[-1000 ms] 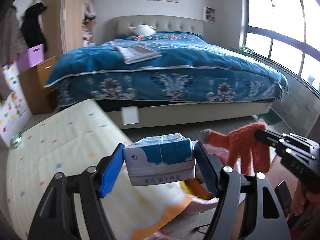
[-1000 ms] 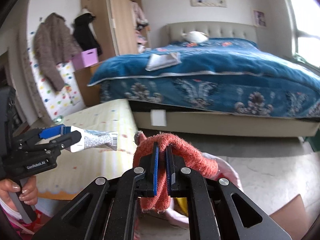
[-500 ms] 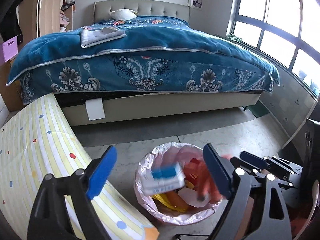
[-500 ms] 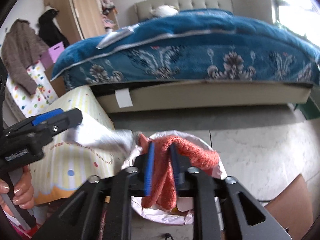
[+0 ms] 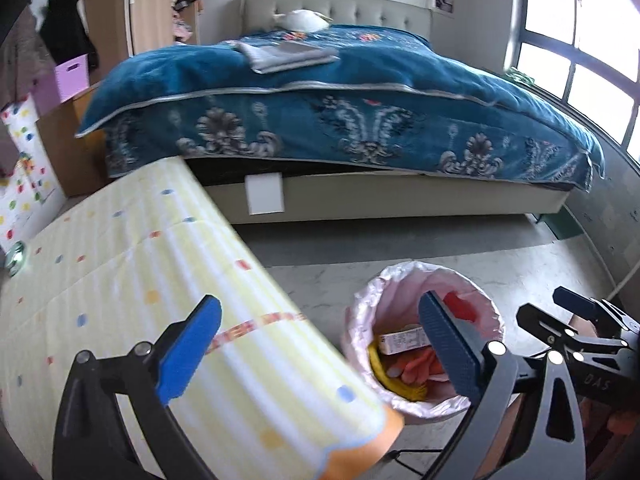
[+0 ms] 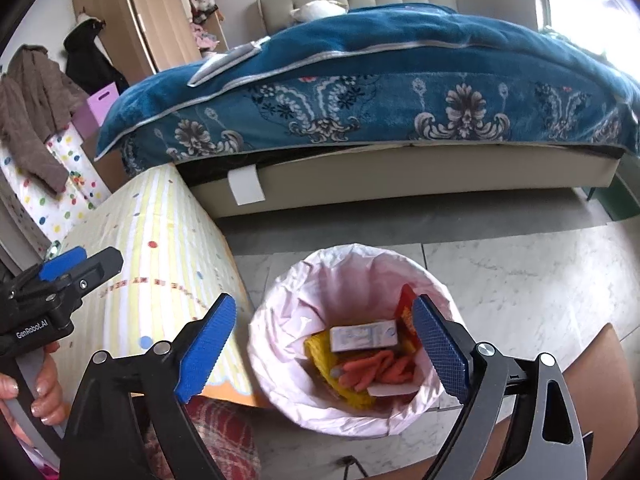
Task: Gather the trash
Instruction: 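Move both open tools back over the table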
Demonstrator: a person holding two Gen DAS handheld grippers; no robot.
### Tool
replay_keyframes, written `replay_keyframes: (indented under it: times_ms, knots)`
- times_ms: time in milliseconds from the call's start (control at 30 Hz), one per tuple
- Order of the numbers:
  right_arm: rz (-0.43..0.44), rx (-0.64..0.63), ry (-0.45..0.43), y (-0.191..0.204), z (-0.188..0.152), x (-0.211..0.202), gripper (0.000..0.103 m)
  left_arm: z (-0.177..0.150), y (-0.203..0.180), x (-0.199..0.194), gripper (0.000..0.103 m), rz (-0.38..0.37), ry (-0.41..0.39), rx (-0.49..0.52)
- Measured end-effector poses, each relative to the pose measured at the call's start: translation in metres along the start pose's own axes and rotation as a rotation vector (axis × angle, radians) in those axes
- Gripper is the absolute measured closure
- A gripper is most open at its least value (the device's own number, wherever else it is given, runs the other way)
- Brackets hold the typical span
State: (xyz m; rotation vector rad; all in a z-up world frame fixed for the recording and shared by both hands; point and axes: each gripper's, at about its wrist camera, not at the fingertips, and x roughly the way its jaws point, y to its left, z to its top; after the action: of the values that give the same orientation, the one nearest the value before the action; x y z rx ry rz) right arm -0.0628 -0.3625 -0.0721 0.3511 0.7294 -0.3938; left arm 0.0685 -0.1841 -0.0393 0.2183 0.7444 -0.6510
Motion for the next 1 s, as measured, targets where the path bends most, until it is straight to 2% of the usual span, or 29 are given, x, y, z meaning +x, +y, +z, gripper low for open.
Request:
replay_keyframes:
  times_ms: [33, 133, 300, 500, 633, 1000]
  knots:
    - [0.030, -0.023, 0.017, 0.010, -0.004, -0.006, 0.012, -0.001, 0.004, -0.005, 0.007, 0.011, -0.004, -0.003]
    - [0.045, -0.054, 0.034, 0.021, -0.002, -0.011, 0.011, -0.010, 0.021, -0.028, 0.007, 0.069, -0.025, -0.014]
    - [0.063, -0.102, 0.000, 0.049, -0.009, -0.041, 0.009, -0.030, 0.055, -0.070, 0.007, 0.139, -0.054, -0.057]
    - [0.105, -0.174, -0.051, 0.090, -0.017, -0.077, 0.007, -0.057, 0.104, -0.122, 0.007, 0.258, -0.076, -0.143]
    - [0.166, -0.261, -0.082, 0.136, -0.022, -0.101, 0.007, -0.072, 0.132, -0.155, 0.007, 0.309, -0.100, -0.198]
    - [0.279, -0.412, -0.139, 0.215, -0.032, -0.135, 0.007, -0.121, 0.194, -0.225, 0.007, 0.472, -0.102, -0.337]
